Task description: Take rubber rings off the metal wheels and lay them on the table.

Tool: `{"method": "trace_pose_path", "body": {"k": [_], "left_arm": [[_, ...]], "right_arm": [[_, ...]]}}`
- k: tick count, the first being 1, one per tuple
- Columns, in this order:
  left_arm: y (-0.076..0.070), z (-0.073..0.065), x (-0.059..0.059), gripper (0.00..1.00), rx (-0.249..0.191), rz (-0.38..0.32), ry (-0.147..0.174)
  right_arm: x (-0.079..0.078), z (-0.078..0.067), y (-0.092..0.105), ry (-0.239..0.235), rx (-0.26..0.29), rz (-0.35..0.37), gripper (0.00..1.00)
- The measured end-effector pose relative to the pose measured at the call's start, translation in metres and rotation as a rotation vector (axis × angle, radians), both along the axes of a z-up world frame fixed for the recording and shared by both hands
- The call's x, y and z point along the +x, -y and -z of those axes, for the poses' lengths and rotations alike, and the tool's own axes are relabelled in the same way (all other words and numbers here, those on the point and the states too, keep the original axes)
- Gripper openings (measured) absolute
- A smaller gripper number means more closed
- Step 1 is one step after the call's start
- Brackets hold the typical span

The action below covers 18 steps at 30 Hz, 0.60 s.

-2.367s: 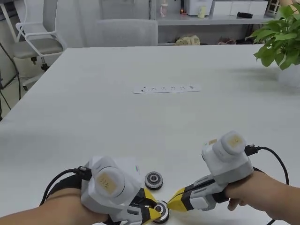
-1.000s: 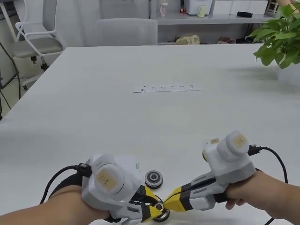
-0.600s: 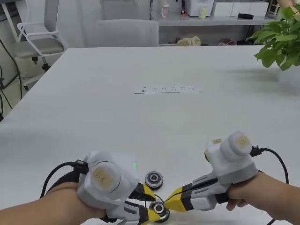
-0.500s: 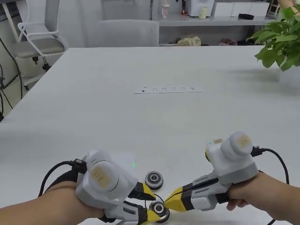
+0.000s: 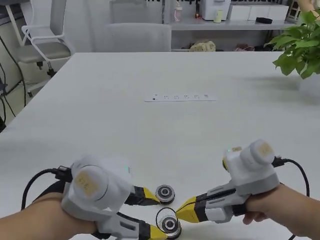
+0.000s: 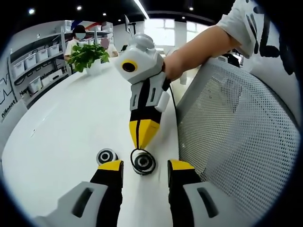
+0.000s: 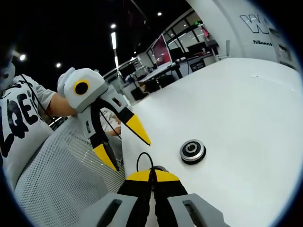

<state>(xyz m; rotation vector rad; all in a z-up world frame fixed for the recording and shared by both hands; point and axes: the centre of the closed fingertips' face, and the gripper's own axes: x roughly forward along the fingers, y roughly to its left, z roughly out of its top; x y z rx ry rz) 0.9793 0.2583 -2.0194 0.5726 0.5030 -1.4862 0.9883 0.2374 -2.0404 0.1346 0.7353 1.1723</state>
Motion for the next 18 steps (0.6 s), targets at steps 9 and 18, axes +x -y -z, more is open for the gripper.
{"method": "trace_pose_path", "body": {"k": [9,18], "left_arm": [[-0.017,-0.018,0.007,0.47,-0.052,-0.058,-0.005],[-0.036,-0.028,0.011,0.57,-0.093,-0.117,-0.011]], "right_arm": [[0.007,-0.011,-0.003,0.018,0.019,0.005,0.0],[0.009,-0.022,-0.017,0.034,0.033,-0.021,0.0]]}}
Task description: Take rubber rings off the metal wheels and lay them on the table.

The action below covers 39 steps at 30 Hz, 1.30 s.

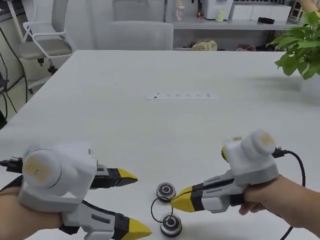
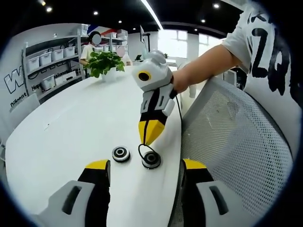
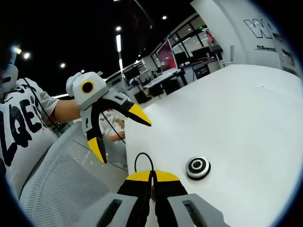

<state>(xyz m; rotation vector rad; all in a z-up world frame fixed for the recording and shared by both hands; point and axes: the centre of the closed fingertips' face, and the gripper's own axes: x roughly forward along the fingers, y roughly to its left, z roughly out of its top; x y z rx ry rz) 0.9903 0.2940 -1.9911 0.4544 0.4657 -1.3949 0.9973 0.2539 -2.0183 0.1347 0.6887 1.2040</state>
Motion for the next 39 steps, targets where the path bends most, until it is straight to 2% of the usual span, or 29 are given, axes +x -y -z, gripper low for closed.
{"method": "trace_pose_path", "body": {"k": [4,13,20,30,39], "left_arm": [[-0.007,0.001,0.0,0.6,-0.012,-0.019,-0.006],[-0.023,0.001,0.0,0.68,-0.013,-0.068,-0.014],[-0.035,0.001,0.0,0.69,-0.014,-0.102,-0.019],[-0.042,-0.001,0.003,0.71,-0.014,-0.129,-0.021],[-0.044,-0.002,0.004,0.71,-0.015,-0.134,-0.02]], "right_arm": [[0.001,-0.006,-0.01,0.008,0.009,-0.015,0.0],[0.005,-0.006,-0.025,0.023,0.007,-0.027,0.0],[0.009,0.0,-0.036,0.02,-0.003,-0.022,0.0],[0.016,0.014,-0.046,0.026,-0.034,0.004,0.0],[0.02,0.03,-0.054,0.044,-0.102,0.013,0.0]]}}
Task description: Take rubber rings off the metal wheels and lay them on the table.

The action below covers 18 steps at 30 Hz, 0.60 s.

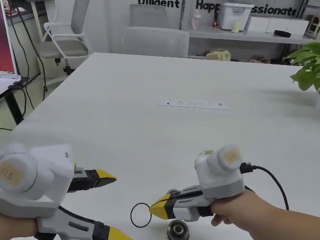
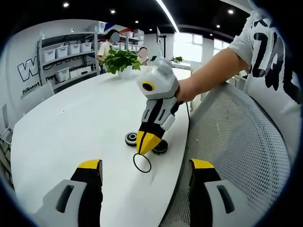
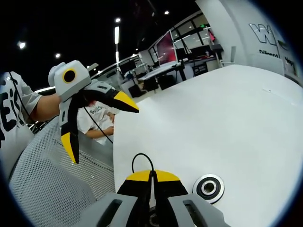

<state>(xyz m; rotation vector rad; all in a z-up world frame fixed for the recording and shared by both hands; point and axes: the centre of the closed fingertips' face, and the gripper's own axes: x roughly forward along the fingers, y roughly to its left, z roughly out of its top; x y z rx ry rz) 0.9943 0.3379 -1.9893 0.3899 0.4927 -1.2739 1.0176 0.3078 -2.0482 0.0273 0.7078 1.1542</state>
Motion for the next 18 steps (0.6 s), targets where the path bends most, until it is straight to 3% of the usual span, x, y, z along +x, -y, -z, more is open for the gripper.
{"method": "trace_pose_path", "body": {"k": [12,18], "left_arm": [[-0.004,0.0,0.003,0.71,-0.001,-0.011,-0.002],[-0.004,0.002,0.001,0.71,0.004,-0.009,-0.006]], "right_arm": [[0.002,0.02,-0.001,0.039,-0.084,-0.006,0.0],[0.001,0.022,0.0,0.048,-0.096,-0.011,0.05]]}}
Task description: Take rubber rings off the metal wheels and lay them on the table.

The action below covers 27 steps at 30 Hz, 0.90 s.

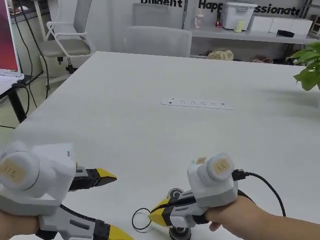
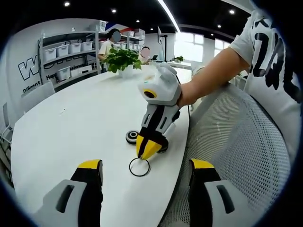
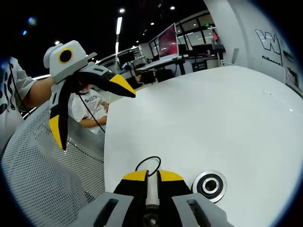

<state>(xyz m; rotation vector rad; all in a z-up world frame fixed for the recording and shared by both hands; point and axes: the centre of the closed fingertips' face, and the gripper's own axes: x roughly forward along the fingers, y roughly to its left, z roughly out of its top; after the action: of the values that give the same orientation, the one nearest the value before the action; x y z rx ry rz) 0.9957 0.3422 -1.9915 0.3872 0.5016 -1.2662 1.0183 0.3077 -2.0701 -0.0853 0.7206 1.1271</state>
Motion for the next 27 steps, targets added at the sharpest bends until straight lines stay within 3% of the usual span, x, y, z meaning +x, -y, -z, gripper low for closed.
{"method": "trace_pose_path", "body": {"k": [7,17,27], "left_arm": [[0.0,0.003,-0.001,0.71,0.009,0.009,0.003],[0.004,0.002,0.0,0.71,0.012,0.018,0.006],[0.017,-0.001,0.002,0.69,0.017,0.05,0.011]], "right_arm": [[0.002,-0.006,0.001,0.019,0.022,0.004,0.17],[0.006,-0.034,0.008,0.051,0.095,0.025,0.23],[0.004,-0.059,0.03,0.091,0.142,0.048,0.26]]}}
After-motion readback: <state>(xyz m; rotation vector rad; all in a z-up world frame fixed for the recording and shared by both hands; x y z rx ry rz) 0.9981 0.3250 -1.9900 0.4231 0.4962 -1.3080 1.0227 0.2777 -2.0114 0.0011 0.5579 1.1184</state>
